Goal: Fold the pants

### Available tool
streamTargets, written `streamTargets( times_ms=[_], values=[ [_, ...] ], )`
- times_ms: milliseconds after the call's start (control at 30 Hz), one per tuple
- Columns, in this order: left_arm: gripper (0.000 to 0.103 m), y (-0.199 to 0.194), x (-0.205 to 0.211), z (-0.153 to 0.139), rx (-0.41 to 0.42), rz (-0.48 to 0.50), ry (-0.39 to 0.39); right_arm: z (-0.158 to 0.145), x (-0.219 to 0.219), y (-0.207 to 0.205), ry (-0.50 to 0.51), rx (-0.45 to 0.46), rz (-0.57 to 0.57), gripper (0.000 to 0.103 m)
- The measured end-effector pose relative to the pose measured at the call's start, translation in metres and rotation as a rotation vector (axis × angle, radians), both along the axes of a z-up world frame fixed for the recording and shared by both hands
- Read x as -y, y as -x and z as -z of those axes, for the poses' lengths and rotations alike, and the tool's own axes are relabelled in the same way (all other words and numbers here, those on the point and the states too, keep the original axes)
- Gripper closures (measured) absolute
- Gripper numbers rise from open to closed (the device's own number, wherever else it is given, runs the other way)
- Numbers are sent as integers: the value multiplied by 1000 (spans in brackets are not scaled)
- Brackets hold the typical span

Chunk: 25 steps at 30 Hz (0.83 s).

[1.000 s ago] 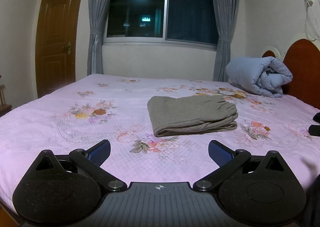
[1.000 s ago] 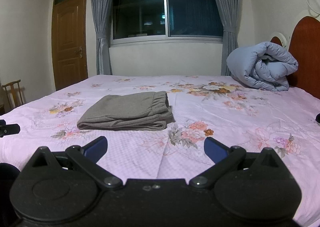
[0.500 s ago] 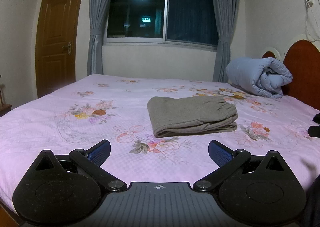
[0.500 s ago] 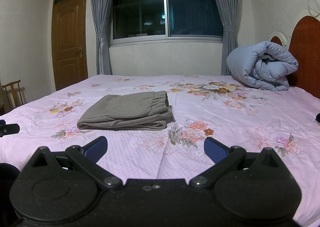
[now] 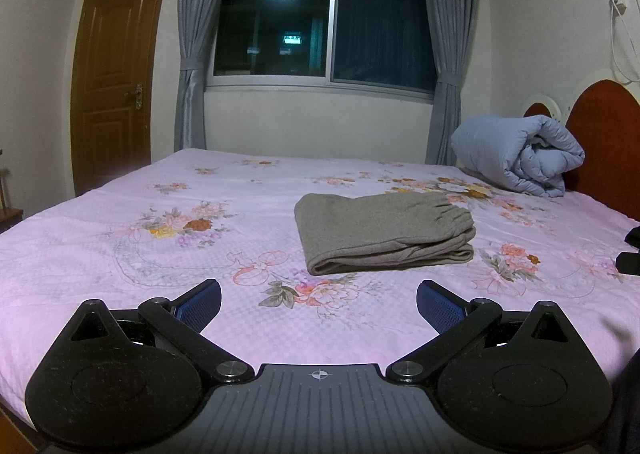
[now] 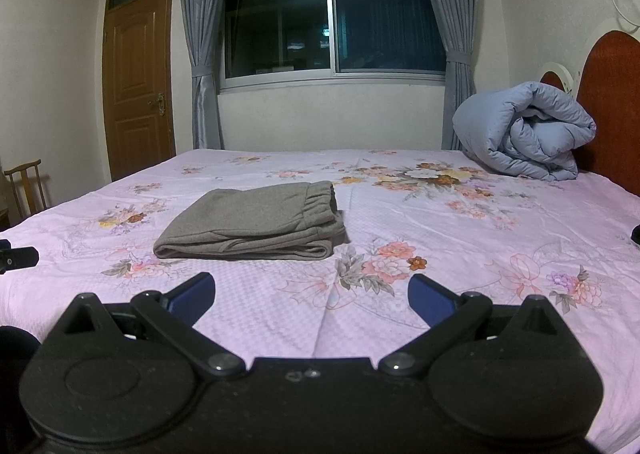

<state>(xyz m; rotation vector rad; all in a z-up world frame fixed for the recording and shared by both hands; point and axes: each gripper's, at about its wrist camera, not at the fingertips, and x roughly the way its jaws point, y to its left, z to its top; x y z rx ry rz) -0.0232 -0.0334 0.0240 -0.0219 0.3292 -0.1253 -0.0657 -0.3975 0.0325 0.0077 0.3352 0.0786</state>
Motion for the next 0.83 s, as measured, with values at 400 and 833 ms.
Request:
streamTargets(
  times_ms=[400,833],
  values=[
    [0,0,1,-1,4,2,0,0,0,0,0,-1,0,6],
    [0,0,0,0,15,22,20,-1,0,1,-1,-1,1,6]
  ],
)
